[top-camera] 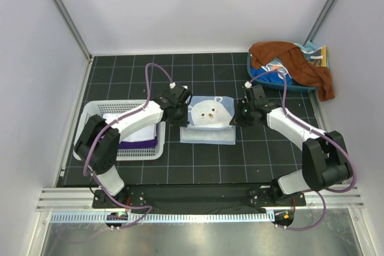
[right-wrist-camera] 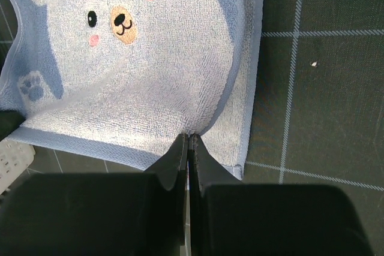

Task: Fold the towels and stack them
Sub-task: Fold the towel

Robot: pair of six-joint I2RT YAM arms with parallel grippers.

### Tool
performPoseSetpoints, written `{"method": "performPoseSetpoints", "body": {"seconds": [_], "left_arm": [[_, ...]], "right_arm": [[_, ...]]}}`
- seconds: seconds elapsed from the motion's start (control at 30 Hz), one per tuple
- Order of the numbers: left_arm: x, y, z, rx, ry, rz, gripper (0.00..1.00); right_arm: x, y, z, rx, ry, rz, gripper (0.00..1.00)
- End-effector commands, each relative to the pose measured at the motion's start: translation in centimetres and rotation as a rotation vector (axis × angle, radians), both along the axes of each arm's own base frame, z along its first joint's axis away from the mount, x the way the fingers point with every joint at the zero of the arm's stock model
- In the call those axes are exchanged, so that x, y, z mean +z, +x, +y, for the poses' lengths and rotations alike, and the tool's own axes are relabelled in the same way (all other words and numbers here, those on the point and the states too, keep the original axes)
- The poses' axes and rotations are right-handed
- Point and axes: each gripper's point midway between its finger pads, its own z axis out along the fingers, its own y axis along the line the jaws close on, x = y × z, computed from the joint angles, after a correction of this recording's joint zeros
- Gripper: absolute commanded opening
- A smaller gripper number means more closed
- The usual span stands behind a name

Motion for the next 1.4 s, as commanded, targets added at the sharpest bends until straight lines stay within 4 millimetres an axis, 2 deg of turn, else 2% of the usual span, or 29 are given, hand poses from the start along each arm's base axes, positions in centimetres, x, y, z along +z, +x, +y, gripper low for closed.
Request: {"method": "performPoseSetpoints", "body": {"seconds": [0.0, 0.23, 0.43, 0.67, 0.9, 1.13, 1.23, 1.37], "left_arm": [[0.9, 0.3, -0.3, 0.006, -0.007, -0.039, 0.00], [2.4, 0.1, -0.6, 0.000, -0.018, -0.067, 0.00], [2.6, -0.2, -0.3, 0.000, -0.008, -0.070, 0.00], [1.1, -1.0, -0.5, -0.011, 0.010, -0.042, 0.01], [-0.4, -1.7, -0.9, -0.015, 0.018, -0.016, 0.10], [-0.9, -2.2, -1.2, -0.011, 0.020, -0.006, 0.27], [-0.6, -2.4, -1.3, -0.016, 0.012, -0.011, 0.30], [0.7, -2.6, -1.1, -0.015, 0.002, -0.027, 0.31]], "right_arm": [[1.0, 0.7, -0.1, -0.018, -0.002, -0.047, 0.01], [3.2, 1.0, -0.5, -0.030, -0.014, -0.089, 0.01], [4.0, 0.9, -0.7, -0.034, -0.018, -0.104, 0.01], [1.9, 0.1, -0.8, -0.037, -0.019, -0.065, 0.01], [-1.0, -1.1, -0.7, -0.024, -0.033, -0.006, 0.02], [-2.6, -1.8, -0.1, -0.003, -0.036, 0.024, 0.20], [-2.5, -1.8, -0.1, -0.001, -0.039, 0.021, 0.26], [-1.4, -1.8, 0.1, 0.009, -0.028, -0.002, 0.35]]}}
